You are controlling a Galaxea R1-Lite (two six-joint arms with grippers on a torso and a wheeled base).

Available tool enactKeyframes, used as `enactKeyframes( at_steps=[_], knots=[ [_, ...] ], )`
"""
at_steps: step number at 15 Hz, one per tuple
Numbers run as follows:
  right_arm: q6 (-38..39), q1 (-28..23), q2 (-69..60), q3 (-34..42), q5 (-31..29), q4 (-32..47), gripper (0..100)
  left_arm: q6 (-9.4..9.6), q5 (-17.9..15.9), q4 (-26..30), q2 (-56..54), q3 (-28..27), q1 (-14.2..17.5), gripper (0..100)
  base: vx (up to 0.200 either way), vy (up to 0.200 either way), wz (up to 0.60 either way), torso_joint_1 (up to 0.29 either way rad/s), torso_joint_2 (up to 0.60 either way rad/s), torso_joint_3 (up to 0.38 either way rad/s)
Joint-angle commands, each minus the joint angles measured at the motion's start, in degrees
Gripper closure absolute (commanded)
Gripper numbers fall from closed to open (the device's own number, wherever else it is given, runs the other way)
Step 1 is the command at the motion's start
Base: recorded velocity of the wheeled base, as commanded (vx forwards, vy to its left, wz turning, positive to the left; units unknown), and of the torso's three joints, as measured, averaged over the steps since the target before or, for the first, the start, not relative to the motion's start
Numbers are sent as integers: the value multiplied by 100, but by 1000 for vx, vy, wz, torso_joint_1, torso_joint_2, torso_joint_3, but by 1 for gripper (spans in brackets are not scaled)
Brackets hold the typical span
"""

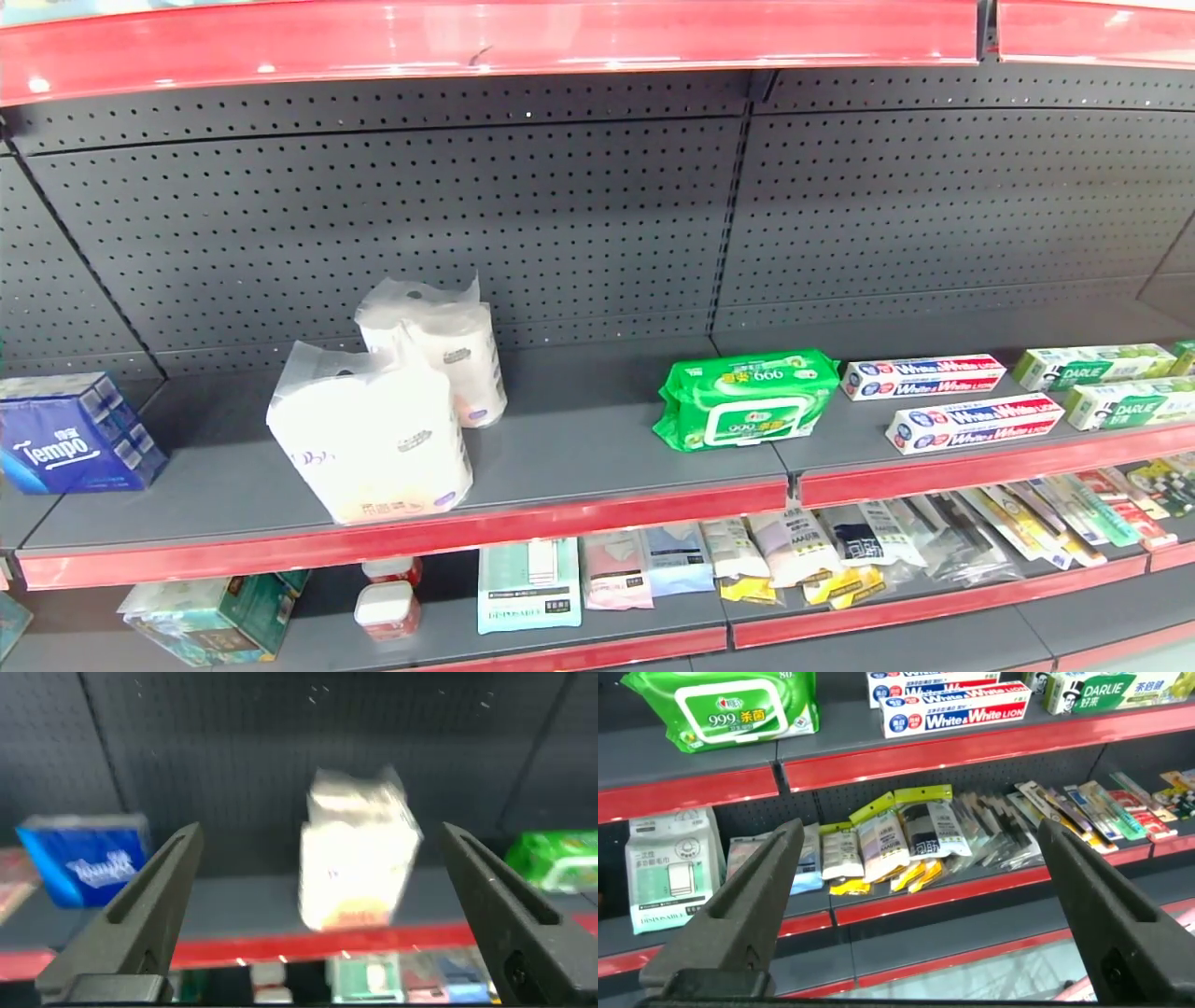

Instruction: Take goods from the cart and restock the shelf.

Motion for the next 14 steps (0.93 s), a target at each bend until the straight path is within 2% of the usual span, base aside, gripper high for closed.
enactKeyframes(
  at_steps=[1, 2, 3, 5, 10, 12, 14],
  knots=[
    [0, 2, 15, 0, 0, -1, 0, 154, 586, 414, 1501, -1050, 381, 0, 0, 0, 0, 0, 0, 0],
    [0, 2, 15, 0, 0, -1, 0, 154, 797, 590, 1597, -1085, 794, 0, 0, 0, 0, 0, 0, 0],
    [0, 2, 15, 0, 0, -1, 0, 172, 814, 722, 1879, -1085, 1471, 0, 0, 0, 0, 0, 0, 0],
    [0, 2, 15, 0, 0, -1, 0, 172, 665, 730, 2459, -1103, 2095, 0, 0, 0, 0, 0, 0, 0],
    [0, 2, 15, 0, 0, -1, 0, 198, 252, 616, 3724, -646, 2719, 0, 0, 0, 0, 0, 0, 0],
    [0, 2, 15, 0, 0, -1, 0, 198, 137, 141, 4471, -250, 2895, 0, 0, 0, 0, 0, 0, 0],
    [0, 2, 15, 0, 0, -1, 0, 242, 111, -395, 4964, -4, 2895, 0, 0, 0, 0, 0, 0, 0]
  ],
)
